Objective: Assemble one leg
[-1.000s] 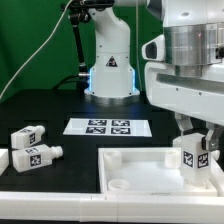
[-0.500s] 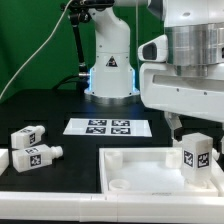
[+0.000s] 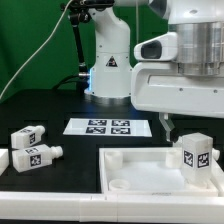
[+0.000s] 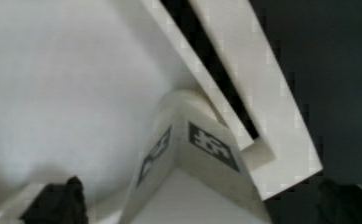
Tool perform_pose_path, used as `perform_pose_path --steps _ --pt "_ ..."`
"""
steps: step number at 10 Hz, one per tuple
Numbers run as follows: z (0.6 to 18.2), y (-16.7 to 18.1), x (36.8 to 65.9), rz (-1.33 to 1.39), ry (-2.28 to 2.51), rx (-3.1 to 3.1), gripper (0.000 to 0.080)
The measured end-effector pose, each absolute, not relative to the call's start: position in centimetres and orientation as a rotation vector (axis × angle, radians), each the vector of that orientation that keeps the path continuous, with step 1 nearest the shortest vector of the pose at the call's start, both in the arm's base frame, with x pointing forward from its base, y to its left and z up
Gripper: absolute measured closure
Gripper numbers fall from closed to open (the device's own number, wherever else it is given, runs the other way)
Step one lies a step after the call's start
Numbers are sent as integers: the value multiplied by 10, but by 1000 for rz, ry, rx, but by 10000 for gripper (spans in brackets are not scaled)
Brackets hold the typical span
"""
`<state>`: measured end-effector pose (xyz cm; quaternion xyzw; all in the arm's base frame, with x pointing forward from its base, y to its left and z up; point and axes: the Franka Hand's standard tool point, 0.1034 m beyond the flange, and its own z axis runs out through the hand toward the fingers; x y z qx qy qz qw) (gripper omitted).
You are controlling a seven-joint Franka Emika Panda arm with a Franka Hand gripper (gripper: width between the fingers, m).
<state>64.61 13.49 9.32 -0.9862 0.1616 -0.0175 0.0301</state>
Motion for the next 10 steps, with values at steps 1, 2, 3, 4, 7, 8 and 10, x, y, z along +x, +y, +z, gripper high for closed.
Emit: perform_pose_path --steps 1,2,3,4,7,8,10 --pt "93 133 647 -63 305 -3070 151" --pt "93 133 647 -67 158 -3085 151" --pt "93 133 647 -72 -12 -3096 151" --pt "93 132 647 -75 -144 -3097 151" --pt "93 132 647 -79 -394 -3085 177" --pt "92 132 646 -78 -376 -3087 177" --pt "92 132 646 -78 -357 -3089 349"
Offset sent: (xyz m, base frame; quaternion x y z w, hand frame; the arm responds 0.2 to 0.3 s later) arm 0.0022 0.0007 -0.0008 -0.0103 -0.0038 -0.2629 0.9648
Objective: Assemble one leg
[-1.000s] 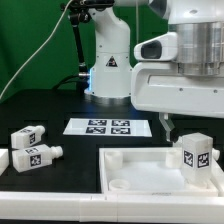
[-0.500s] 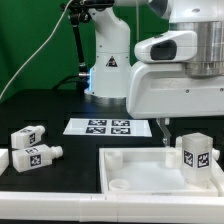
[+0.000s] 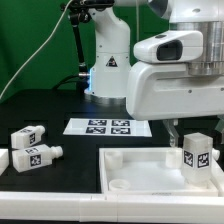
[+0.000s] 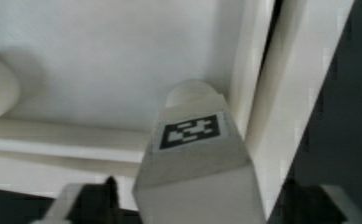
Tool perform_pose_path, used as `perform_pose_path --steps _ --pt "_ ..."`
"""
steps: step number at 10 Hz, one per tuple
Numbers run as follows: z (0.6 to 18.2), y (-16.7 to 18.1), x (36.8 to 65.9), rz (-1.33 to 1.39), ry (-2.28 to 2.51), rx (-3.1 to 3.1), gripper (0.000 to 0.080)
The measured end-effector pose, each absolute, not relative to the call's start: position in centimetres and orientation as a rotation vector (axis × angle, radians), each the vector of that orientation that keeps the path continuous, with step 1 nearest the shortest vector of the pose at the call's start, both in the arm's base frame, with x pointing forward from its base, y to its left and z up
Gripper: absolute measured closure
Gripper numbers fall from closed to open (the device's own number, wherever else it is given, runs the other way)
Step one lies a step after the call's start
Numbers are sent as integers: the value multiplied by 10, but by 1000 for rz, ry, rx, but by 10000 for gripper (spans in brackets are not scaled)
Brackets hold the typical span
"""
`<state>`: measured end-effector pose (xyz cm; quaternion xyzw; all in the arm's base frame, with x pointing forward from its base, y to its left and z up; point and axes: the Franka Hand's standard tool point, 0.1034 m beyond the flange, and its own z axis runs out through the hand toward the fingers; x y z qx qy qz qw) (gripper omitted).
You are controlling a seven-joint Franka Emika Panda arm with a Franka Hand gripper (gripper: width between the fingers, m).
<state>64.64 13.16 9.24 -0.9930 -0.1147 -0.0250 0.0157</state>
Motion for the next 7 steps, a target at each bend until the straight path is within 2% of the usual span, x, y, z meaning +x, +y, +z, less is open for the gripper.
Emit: perform_pose_path --steps 1,3,7 --pt "92 132 646 -78 -336 -3091 522" --pt "92 132 646 -76 -251 -3095 518" --pt "92 135 649 -106 492 -3034 518"
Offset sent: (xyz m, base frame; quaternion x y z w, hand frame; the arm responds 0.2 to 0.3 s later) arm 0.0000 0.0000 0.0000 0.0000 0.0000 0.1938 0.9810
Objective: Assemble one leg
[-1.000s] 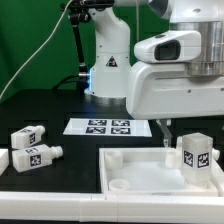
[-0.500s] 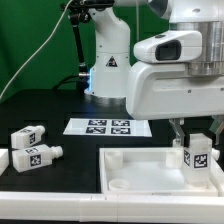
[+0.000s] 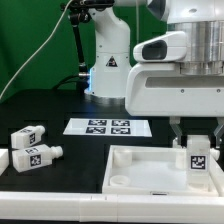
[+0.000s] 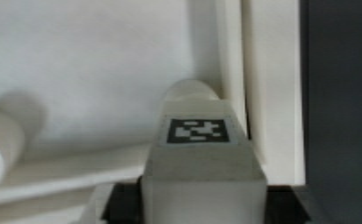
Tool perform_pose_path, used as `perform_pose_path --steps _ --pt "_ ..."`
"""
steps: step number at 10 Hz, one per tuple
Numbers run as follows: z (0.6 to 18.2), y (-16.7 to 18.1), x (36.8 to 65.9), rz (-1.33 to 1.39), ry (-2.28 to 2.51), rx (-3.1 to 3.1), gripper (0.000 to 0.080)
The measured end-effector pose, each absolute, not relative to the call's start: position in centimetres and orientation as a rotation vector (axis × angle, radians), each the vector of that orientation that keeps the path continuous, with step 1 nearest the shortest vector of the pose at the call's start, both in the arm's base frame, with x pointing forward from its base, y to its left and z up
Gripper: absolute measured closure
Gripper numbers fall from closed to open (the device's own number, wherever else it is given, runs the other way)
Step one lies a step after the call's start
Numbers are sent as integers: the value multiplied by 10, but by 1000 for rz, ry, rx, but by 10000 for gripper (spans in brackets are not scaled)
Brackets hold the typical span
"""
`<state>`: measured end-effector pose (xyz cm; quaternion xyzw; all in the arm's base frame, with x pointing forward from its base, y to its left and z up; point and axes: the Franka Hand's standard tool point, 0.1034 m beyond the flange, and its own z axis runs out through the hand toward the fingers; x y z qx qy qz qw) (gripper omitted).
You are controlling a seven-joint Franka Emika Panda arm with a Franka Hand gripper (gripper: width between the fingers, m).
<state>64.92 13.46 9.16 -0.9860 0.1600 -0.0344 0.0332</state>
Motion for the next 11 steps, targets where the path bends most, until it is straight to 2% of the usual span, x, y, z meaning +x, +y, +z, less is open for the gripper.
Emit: perform_pose_path --steps 5,8,9,10,11 --pt "91 147 648 -17 1441 -2673 518" --pt "91 149 650 19 1661 -2548 518" --pt "90 149 650 19 1658 -2551 425" --pt "91 148 650 14 1586 -2595 425" --pt "91 144 650 -1 1475 -2659 232"
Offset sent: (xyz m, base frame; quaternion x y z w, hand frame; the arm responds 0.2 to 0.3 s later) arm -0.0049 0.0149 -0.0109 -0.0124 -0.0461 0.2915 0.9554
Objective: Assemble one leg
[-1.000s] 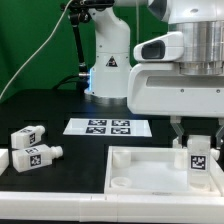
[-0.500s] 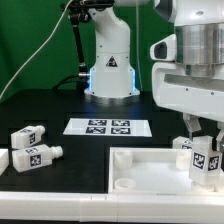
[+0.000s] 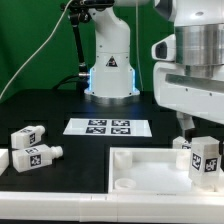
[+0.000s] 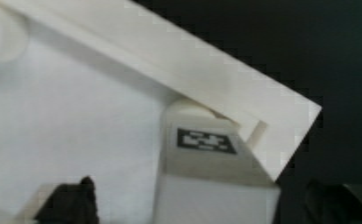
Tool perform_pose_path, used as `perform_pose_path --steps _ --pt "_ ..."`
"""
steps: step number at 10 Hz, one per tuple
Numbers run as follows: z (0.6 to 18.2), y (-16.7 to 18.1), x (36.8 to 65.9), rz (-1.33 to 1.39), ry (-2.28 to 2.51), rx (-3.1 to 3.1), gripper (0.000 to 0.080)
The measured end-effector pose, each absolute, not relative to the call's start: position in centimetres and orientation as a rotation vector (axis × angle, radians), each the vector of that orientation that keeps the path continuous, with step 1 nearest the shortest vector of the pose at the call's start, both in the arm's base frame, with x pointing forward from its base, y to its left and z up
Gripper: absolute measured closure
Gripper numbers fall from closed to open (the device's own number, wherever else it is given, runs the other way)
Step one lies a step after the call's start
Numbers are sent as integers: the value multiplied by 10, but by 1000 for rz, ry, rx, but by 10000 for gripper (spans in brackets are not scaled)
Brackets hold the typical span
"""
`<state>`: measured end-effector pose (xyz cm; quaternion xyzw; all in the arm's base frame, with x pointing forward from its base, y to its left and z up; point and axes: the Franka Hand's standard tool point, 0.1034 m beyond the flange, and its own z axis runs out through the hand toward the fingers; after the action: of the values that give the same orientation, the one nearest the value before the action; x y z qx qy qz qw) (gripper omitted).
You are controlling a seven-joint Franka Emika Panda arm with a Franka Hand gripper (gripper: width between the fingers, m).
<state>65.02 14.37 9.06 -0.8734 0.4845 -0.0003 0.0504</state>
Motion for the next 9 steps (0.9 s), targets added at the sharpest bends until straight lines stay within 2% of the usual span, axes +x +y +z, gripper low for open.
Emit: perform_pose_path --steps 1,4,9 --pt "88 143 649 -17 1407 -2699 172" --pt "81 142 643 -98 866 -2919 155" --pt "81 142 646 -122 405 -3031 150"
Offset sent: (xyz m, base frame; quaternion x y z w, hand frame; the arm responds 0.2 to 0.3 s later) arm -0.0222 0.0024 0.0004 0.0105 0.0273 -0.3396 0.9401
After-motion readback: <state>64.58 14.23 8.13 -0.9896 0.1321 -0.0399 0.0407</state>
